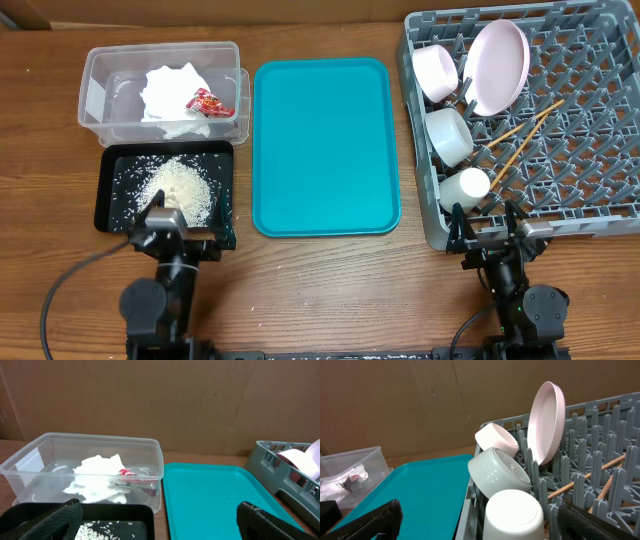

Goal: Sort waste into correct bins and load items into the dishwasher

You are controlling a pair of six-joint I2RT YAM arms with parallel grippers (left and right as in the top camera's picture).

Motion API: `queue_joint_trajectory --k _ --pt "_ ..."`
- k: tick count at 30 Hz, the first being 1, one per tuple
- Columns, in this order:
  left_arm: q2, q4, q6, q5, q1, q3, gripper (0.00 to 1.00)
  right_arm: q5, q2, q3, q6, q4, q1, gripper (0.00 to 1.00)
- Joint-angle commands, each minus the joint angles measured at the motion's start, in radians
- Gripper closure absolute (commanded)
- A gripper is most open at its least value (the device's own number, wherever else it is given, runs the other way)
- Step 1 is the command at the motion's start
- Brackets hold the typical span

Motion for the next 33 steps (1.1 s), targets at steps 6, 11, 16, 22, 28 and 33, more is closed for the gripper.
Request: queue_joint_trajectory --k 6,11,16,22,28,33 --pt "-0.182 0.014 0.01 0.0 0.005 -0.141 0.0 0.01 -0.009 -0.01 -0.004 0.004 0.006 0.0" --pt "-0.24 0.014 -0.019 0.0 0.005 -0.207 0.0 0.01 -0.009 -0.01 -0.004 0.004 0.006 0.0" --pt "-0.24 -0.067 -0.035 -0.007 0.003 -0.205 0.0 0.01 -0.009 -0.01 -0.004 0.004 0.006 0.0" --pt "-0.239 -0.065 -0.035 -0.007 0.005 -0.205 0.0 0.01 -0.009 -0.01 -0.005 0.004 0.006 0.0" --pt "-0.239 -0.065 -0.035 -0.007 0.005 -0.205 0.0 0.01 -0.009 -0.01 -0.004 0.004 0.006 0.0" --pt "-0.239 -0.065 -0.035 -0.008 0.005 -0.205 0.0 0.01 -0.009 -0.01 -0.004 0.004 0.006 0.0"
